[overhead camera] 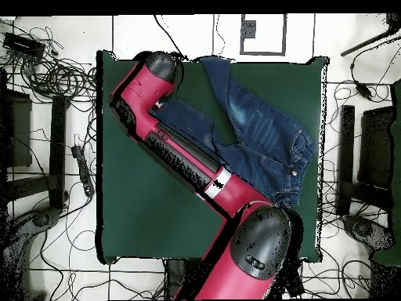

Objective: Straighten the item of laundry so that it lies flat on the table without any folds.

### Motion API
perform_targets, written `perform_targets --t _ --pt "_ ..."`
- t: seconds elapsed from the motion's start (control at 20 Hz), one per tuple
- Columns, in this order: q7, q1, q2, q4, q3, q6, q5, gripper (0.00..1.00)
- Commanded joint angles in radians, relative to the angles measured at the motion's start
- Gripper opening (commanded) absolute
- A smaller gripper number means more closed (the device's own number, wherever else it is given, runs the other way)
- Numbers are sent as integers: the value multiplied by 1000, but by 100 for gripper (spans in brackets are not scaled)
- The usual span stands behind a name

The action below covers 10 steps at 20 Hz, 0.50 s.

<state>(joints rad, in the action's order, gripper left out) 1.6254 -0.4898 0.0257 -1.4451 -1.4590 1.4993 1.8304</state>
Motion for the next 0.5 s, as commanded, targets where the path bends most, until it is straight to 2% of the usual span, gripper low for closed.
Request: perform_targets --t 0.05,0.5 --pt "40 29 -3 59 169 35 29 100" --pt "59 79 -78 112 265 -86 -140 100"
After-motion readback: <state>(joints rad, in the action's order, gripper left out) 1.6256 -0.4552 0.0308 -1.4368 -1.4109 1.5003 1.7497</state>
